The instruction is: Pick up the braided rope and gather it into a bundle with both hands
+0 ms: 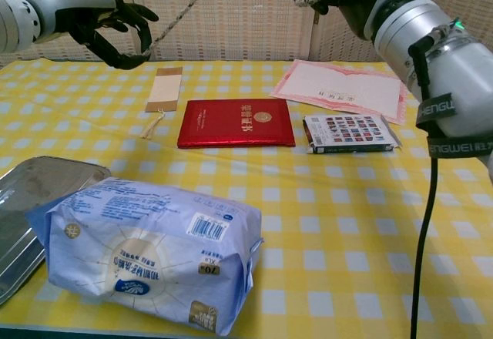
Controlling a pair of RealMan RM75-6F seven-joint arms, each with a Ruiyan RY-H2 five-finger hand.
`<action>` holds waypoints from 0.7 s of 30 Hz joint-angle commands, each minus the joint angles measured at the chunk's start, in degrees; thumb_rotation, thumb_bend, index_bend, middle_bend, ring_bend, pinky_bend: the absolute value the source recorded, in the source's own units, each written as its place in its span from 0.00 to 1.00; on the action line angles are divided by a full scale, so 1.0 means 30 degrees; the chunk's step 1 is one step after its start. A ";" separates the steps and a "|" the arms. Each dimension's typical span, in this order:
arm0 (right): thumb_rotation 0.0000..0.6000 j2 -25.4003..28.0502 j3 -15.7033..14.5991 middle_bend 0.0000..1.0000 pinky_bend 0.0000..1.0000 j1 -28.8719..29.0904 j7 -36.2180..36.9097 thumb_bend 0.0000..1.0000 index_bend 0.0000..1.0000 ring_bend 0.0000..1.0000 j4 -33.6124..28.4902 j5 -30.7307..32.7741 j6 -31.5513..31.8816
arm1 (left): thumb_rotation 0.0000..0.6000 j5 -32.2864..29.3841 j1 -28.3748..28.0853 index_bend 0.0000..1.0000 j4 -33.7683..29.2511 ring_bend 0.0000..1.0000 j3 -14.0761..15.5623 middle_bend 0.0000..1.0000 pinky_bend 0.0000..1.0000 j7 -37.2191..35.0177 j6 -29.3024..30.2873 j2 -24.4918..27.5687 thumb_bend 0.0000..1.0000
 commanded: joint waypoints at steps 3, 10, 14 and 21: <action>1.00 0.1015 -0.1403 0.75 0.86 -0.0189 -0.0849 0.69 0.89 0.91 0.0367 -0.1414 -0.0063 | 1.00 0.0468 0.0082 0.66 0.0228 0.00 -0.0115 0.05 0.00 0.0372 0.0701 0.0199 0.53; 1.00 0.1986 -0.2439 0.76 0.86 -0.0114 -0.3258 0.69 0.90 0.91 0.0205 -0.1825 -0.0401 | 1.00 0.2534 0.0386 0.66 0.0567 0.00 -0.0304 0.05 0.00 0.0922 0.2425 0.0237 0.53; 1.00 0.2018 -0.2370 0.76 0.86 0.0002 -0.4236 0.69 0.90 0.92 -0.0131 -0.1599 -0.0164 | 1.00 0.4058 0.0518 0.66 0.0489 0.00 -0.0117 0.05 0.00 0.1785 0.3529 0.0025 0.53; 1.00 0.1842 -0.2856 0.76 0.86 0.0633 -0.5321 0.69 0.90 0.90 -0.0299 -0.2446 -0.0087 | 1.00 0.4548 0.0160 0.66 0.0234 0.00 -0.0035 0.05 0.00 0.3452 0.3767 -0.0542 0.53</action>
